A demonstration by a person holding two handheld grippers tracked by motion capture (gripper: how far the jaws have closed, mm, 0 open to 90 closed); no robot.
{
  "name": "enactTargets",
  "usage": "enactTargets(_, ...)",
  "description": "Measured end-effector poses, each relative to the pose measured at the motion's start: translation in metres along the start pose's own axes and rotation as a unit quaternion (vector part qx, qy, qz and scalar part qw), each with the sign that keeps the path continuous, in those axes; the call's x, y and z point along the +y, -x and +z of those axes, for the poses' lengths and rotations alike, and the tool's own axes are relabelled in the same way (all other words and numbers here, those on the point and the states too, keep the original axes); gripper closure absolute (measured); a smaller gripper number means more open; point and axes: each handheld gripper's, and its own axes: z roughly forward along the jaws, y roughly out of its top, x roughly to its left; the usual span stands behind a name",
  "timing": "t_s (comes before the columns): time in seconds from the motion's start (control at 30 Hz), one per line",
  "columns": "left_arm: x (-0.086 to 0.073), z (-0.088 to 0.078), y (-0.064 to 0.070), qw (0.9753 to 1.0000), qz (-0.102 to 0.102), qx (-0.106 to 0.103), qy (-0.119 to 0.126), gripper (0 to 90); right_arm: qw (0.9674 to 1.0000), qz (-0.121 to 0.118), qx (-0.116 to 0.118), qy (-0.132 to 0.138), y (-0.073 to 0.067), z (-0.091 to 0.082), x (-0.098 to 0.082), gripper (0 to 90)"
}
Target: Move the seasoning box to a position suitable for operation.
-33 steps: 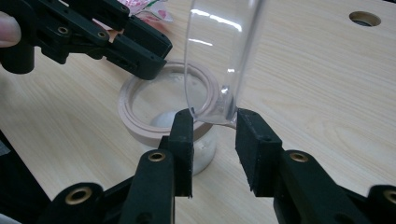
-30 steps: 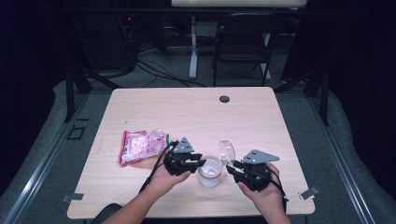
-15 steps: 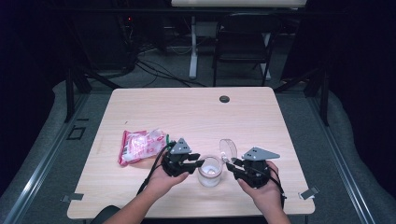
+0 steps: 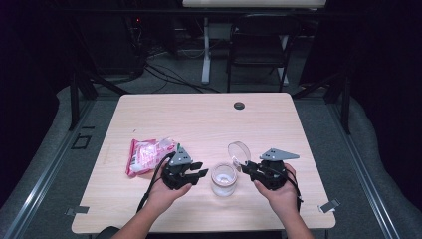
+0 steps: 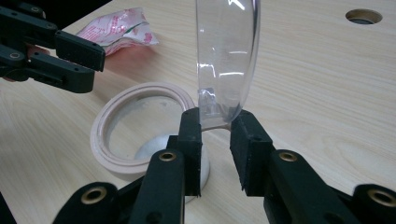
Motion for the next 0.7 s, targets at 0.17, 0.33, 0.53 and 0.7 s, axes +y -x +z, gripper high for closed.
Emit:
enactTargets(0.17,-0.004,-0.006,-0.006,0.9999,-0.008,0.013,0.006,64.5,1.0,0.007,0.006,0.002,0.005,0.004,0.003,74.6)
enactTargets(0.33,-0.006,-0.01,-0.013,0.9995,-0.017,0.023,0.01,62.8,0.9999,0.012,0.009,0.007,0.008,0.007,0.005,74.6)
enactTargets(0.53,-0.007,-0.014,-0.018,0.9991,-0.021,0.031,0.02,62.0,0.9998,0.011,0.012,0.005,0.009,0.008,0.005,74.4)
enactTargets(0.7,-0.006,-0.018,-0.026,0.9982,-0.027,0.048,0.021,62.0,0.9999,0.01,0.007,-0.003,0.009,0.006,0.005,70.0)
